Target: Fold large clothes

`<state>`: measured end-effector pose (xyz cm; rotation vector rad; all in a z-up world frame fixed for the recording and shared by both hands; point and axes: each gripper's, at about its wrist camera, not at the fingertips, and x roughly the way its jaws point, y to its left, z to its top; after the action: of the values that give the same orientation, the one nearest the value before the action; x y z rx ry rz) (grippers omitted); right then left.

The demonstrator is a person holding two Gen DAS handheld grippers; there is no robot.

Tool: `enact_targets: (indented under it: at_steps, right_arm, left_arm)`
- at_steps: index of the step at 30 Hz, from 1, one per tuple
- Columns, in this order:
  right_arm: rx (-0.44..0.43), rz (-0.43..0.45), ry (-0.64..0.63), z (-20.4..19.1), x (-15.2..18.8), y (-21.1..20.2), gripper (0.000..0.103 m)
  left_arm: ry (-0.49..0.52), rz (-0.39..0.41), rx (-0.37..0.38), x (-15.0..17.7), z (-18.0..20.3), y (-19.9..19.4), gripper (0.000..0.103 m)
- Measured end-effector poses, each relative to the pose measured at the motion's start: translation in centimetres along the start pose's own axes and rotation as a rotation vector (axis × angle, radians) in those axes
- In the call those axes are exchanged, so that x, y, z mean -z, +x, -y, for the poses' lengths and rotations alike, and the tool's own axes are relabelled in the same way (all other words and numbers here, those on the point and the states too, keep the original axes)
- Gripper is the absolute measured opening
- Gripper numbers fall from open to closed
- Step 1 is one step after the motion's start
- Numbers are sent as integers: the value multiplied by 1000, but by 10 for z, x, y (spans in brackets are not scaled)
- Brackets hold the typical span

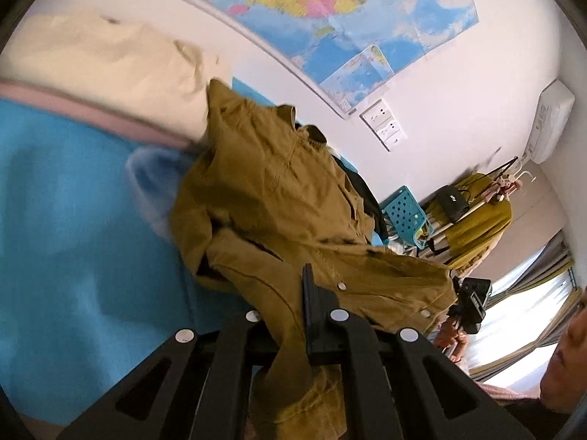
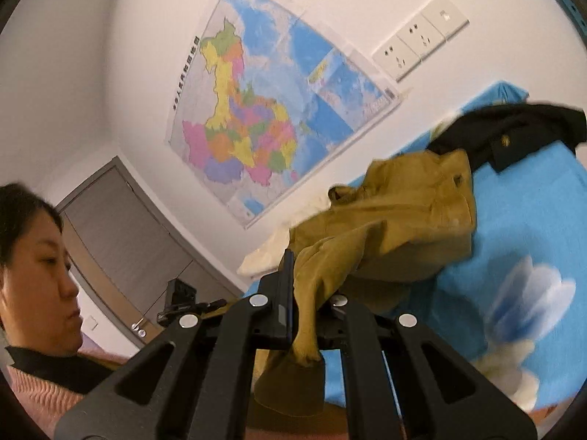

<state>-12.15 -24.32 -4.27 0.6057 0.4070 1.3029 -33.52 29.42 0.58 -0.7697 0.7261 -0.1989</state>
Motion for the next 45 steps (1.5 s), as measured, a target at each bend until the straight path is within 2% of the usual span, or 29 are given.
enact_targets:
  at_steps: [11,24,33,45]
  right_arm:
    - [44,10,17,18,-68,44,5]
    - [103,-19,35,45,-119,92,6]
    - [154,-51,43,62,-144,125,6]
    - [203,-80,139,110,-163,168,6]
  left_arm:
    - [63,-2,-67,-79,21,16,7]
    - [110,-3,-144,-152,33,45,7]
    - [87,-22,-196,-183,19,68,7]
    - [37,-65,-259,-219,-2,107,7]
